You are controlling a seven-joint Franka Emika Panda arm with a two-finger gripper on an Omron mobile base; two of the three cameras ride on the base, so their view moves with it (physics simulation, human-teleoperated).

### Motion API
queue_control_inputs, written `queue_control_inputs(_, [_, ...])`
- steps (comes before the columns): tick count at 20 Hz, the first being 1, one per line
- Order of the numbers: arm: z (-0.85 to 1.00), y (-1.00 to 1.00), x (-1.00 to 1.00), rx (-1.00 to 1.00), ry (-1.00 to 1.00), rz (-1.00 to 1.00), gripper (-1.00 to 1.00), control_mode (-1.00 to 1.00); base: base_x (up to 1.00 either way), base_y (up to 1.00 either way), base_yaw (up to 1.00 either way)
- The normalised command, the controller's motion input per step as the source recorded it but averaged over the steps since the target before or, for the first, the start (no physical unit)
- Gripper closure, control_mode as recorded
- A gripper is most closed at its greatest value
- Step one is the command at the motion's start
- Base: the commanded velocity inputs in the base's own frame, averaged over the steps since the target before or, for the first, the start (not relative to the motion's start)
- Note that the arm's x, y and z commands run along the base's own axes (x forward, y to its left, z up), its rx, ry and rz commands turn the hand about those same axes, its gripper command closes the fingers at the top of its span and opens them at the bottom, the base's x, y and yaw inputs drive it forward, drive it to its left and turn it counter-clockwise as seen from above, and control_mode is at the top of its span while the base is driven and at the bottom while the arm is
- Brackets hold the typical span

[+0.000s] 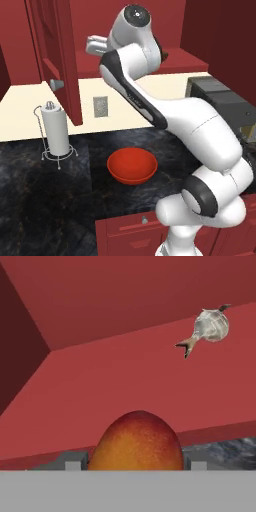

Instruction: Open the cabinet. Pick the kiwi and mango from the cabinet and place them into the bowl. Then close the cabinet.

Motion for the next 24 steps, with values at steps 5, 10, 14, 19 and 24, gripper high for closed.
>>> queue_control_inputs(5, [-0.44, -0.44, -1.0, 0.01, 0.05, -0.01, 1.0, -1.0, 0.0, 0.0, 0.0])
queue_control_inputs(10, [-0.45, -0.45, -1.0, 0.01, 0.22, -0.03, 1.0, -1.0, 0.0, 0.0, 0.0])
queue_control_inputs(14, [-0.98, -0.28, -0.96, -0.02, 0.49, -0.01, 1.0, -1.0, 0.0, 0.0, 0.0])
queue_control_inputs(19, [-0.8, -0.04, -0.16, -0.05, 0.15, 0.01, 1.0, -1.0, 0.0, 0.0, 0.0])
queue_control_inputs(24, [-0.64, 0.0, 0.12, 0.0, 0.02, 0.0, 1.0, -1.0, 0.0, 0.0, 0.0])
